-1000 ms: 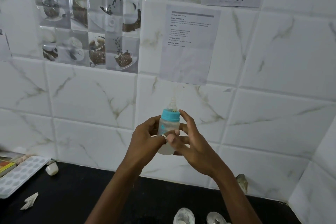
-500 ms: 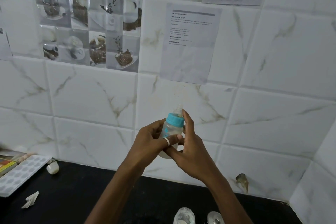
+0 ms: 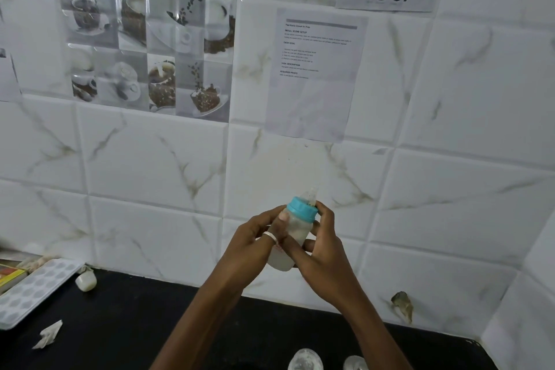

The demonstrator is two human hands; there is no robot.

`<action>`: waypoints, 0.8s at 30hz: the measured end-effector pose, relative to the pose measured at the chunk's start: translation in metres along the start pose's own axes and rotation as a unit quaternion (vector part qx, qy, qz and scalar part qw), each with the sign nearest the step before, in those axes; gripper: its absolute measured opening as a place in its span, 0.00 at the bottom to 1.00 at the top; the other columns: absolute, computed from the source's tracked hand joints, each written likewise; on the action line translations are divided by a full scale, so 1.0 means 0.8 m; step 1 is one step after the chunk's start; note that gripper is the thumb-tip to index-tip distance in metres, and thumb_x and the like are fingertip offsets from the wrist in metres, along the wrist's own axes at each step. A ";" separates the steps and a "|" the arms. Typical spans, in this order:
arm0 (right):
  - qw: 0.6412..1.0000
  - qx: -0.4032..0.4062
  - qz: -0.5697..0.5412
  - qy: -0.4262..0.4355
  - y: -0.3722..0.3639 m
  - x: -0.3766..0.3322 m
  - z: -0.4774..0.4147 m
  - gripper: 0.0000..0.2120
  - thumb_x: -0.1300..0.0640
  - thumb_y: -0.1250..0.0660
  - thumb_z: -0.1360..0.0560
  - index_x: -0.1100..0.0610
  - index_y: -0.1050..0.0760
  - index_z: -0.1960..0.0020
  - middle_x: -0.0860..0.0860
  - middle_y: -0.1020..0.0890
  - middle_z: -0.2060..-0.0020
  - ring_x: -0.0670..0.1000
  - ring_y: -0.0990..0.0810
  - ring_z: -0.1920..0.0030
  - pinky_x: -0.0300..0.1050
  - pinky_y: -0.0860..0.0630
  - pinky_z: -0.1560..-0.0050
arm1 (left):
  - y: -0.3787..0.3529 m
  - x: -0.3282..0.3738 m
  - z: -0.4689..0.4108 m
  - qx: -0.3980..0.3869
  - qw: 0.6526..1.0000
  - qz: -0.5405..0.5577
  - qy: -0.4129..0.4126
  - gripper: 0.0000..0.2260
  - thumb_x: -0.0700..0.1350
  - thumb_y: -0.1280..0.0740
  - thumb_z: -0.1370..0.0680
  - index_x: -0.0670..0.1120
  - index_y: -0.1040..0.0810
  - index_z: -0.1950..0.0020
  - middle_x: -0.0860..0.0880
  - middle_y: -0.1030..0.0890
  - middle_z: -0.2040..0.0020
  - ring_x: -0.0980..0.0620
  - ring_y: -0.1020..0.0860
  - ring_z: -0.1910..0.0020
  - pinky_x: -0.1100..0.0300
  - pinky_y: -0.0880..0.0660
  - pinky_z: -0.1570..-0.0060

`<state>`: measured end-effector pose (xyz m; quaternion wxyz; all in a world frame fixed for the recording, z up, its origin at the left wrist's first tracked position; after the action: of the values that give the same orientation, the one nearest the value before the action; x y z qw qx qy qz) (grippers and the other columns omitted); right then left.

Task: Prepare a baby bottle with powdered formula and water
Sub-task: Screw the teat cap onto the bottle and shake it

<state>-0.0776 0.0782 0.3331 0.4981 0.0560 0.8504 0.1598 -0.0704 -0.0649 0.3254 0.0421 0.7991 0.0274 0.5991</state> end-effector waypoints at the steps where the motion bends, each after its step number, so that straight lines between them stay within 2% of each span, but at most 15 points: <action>1: 1.000 0.007 -0.019 -0.010 0.005 0.000 -0.001 0.30 0.43 0.28 0.29 0.35 0.41 0.33 0.35 0.25 0.39 0.39 0.16 0.47 0.41 0.17 0.51 | 0.002 -0.002 0.003 0.011 1.000 0.019 0.006 0.20 0.64 0.39 0.21 0.60 0.22 0.33 0.58 0.17 0.40 0.56 0.20 0.38 0.59 0.22 0.39; 3: 0.995 0.036 -0.090 -0.033 0.022 -0.002 -0.008 0.32 0.48 0.26 0.28 0.39 0.39 0.30 0.45 0.23 0.36 0.43 0.16 0.46 0.47 0.15 0.50 | 0.009 -0.008 0.008 0.042 0.998 0.052 0.023 0.24 0.65 0.38 0.25 0.57 0.21 0.34 0.59 0.16 0.42 0.60 0.19 0.41 0.57 0.22 0.38; 5: 0.973 0.091 -0.210 -0.041 0.048 -0.008 -0.019 0.30 0.55 0.27 0.26 0.48 0.35 0.29 0.51 0.21 0.36 0.48 0.15 0.45 0.50 0.15 0.53 | 0.014 -0.014 0.010 0.060 0.995 0.064 0.038 0.25 0.66 0.38 0.27 0.56 0.21 0.35 0.57 0.16 0.43 0.61 0.19 0.42 0.53 0.22 0.36; 7: 0.931 0.148 -0.331 -0.036 0.072 -0.014 -0.031 0.28 0.55 0.28 0.26 0.55 0.33 0.29 0.56 0.19 0.37 0.56 0.15 0.42 0.57 0.16 0.52 | 0.019 -0.016 0.010 0.069 0.994 0.072 0.045 0.24 0.66 0.38 0.27 0.56 0.20 0.36 0.56 0.16 0.43 0.60 0.19 0.43 0.52 0.22 0.36; 9: 0.904 0.175 -0.389 -0.023 0.079 -0.019 -0.039 0.29 0.52 0.29 0.26 0.59 0.33 0.29 0.57 0.18 0.38 0.59 0.16 0.41 0.59 0.16 0.51 | 0.023 -0.016 0.009 0.078 0.993 0.081 0.043 0.25 0.66 0.38 0.28 0.56 0.20 0.37 0.55 0.16 0.43 0.59 0.18 0.43 0.51 0.22 0.36; 11: 0.930 0.134 -0.340 -0.033 0.064 -0.027 -0.041 0.28 0.51 0.29 0.27 0.56 0.33 0.30 0.56 0.17 0.39 0.57 0.15 0.42 0.58 0.16 0.51 | 0.026 -0.013 0.007 0.088 0.991 0.087 0.041 0.25 0.67 0.38 0.29 0.55 0.20 0.38 0.55 0.16 0.44 0.57 0.18 0.43 0.51 0.22 0.37; 13: 0.973 0.038 -0.222 -0.058 0.039 -0.031 -0.037 0.27 0.49 0.27 0.30 0.49 0.31 0.33 0.53 0.18 0.38 0.53 0.15 0.43 0.52 0.15 0.52 | 0.027 -0.010 0.003 0.095 0.990 0.091 0.040 0.25 0.66 0.39 0.28 0.54 0.20 0.39 0.53 0.16 0.43 0.55 0.18 0.42 0.50 0.22 0.37; 14: 0.981 0.007 -0.180 -0.066 0.032 -0.029 -0.036 0.27 0.48 0.27 0.32 0.45 0.31 0.35 0.52 0.19 0.38 0.51 0.15 0.44 0.49 0.15 0.52 | 0.027 -0.008 0.001 0.096 0.990 0.093 0.039 0.25 0.66 0.39 0.28 0.54 0.20 0.38 0.52 0.16 0.43 0.53 0.18 0.41 0.50 0.22 0.37; 16: 0.976 0.021 -0.209 -0.057 0.037 -0.029 -0.041 0.27 0.49 0.27 0.32 0.47 0.31 0.35 0.52 0.19 0.38 0.51 0.15 0.43 0.50 0.16 0.52 | 0.030 -0.006 -0.002 0.102 0.989 0.097 0.039 0.26 0.65 0.39 0.27 0.53 0.21 0.36 0.52 0.16 0.42 0.52 0.18 0.41 0.49 0.22 0.36; 17: 0.960 0.052 -0.272 -0.050 0.047 -0.030 -0.045 0.27 0.51 0.27 0.31 0.50 0.30 0.34 0.54 0.18 0.38 0.54 0.15 0.43 0.55 0.16 0.51 | 0.032 -0.005 -0.003 0.107 0.989 0.099 0.039 0.25 0.65 0.39 0.27 0.52 0.21 0.36 0.52 0.16 0.42 0.53 0.18 0.41 0.49 0.22 0.36; 19: 0.903 0.122 -0.410 -0.035 0.062 -0.028 -0.055 0.28 0.53 0.29 0.27 0.58 0.31 0.30 0.57 0.18 0.38 0.60 0.15 0.41 0.61 0.16 0.50 | 0.036 -0.004 -0.005 0.115 0.988 0.098 0.036 0.25 0.65 0.39 0.26 0.52 0.20 0.37 0.52 0.16 0.43 0.54 0.18 0.42 0.49 0.22 0.36; 20: 0.888 0.138 -0.437 -0.030 0.063 -0.028 -0.058 0.28 0.53 0.29 0.26 0.59 0.32 0.29 0.58 0.18 0.38 0.61 0.16 0.41 0.62 0.16 0.49 | 0.038 -0.003 -0.006 0.118 0.988 0.097 0.034 0.25 0.65 0.39 0.26 0.52 0.20 0.37 0.52 0.16 0.43 0.55 0.18 0.42 0.49 0.22 0.36; 21: 0.893 0.135 -0.429 -0.034 0.058 -0.027 -0.057 0.29 0.53 0.29 0.27 0.58 0.33 0.29 0.58 0.18 0.37 0.60 0.16 0.41 0.62 0.17 0.49 | 0.039 -0.002 -0.008 0.120 0.988 0.096 0.033 0.24 0.65 0.39 0.26 0.52 0.20 0.37 0.52 0.16 0.43 0.55 0.18 0.42 0.48 0.22 0.36; 22: 0.913 0.112 -0.390 -0.046 0.049 -0.026 -0.055 0.29 0.53 0.28 0.28 0.56 0.32 0.30 0.57 0.19 0.37 0.59 0.16 0.41 0.63 0.17 0.47 | 0.041 0.000 -0.009 0.122 0.987 0.097 0.032 0.24 0.65 0.39 0.26 0.52 0.20 0.37 0.52 0.16 0.43 0.54 0.18 0.42 0.48 0.22 0.36; 24: 0.960 0.013 -0.269 -0.071 0.026 -0.026 -0.044 0.29 0.50 0.25 0.31 0.49 0.31 0.33 0.56 0.19 0.36 0.57 0.16 0.40 0.60 0.17 0.46 | 0.041 0.003 -0.013 0.123 0.987 0.101 0.031 0.25 0.65 0.39 0.26 0.52 0.21 0.37 0.51 0.16 0.43 0.52 0.18 0.41 0.46 0.23 0.35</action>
<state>-0.0992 0.0850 0.3731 0.5808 -0.1574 0.7987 0.0041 -0.0800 -0.0970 0.3338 -0.1182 0.7778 0.0211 0.6169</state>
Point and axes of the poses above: each hand's wrist, its own z-axis away from the middle knuckle, its own y-axis out of the back of the hand, x = y × z, the point moved 4 cm from there along -z, towards the middle knuckle
